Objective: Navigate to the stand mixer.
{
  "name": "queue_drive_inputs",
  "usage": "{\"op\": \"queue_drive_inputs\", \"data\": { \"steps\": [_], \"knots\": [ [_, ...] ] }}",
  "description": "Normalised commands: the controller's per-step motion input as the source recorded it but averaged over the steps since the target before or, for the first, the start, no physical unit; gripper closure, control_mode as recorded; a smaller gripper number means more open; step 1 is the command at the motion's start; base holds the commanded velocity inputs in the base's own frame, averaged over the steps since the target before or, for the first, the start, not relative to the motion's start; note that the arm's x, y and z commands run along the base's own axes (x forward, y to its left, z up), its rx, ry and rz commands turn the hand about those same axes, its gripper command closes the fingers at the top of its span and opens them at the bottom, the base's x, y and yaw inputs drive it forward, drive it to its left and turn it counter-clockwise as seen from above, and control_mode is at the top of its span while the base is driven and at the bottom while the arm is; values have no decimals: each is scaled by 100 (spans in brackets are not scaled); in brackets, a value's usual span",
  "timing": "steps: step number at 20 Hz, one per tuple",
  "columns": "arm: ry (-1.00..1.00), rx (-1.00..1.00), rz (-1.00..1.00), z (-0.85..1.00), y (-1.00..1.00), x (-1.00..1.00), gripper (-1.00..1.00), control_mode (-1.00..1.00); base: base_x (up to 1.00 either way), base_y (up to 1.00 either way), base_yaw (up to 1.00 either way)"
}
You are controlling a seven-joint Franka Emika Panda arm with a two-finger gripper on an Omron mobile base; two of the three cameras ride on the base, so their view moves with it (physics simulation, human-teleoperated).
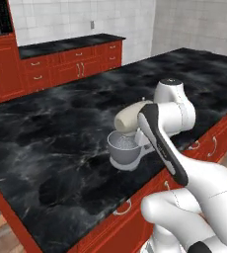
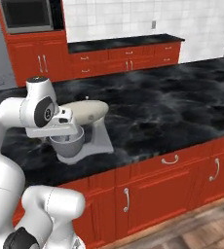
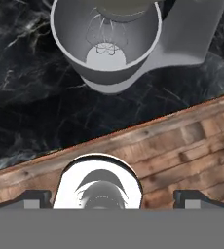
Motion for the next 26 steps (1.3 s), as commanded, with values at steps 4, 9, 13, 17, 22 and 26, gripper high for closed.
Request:
{"op": "queue_drive_inputs", "data": {
  "steps": [4,9,13,17,22,26],
  "knots": [
    [0,0,0,0,0,0,-100,100,62,-36,44],
    [0,0,0,0,0,0,-100,100,54,-37,44],
    [0,0,0,0,0,0,-100,100,39,-49,38],
    [0,0,0,0,0,0,-100,100,22,-53,30],
    [0,0,0,0,0,0,-100,100,21,-33,26],
    [0,0,0,0,0,0,-100,100,8,-36,24]
  ]
}}
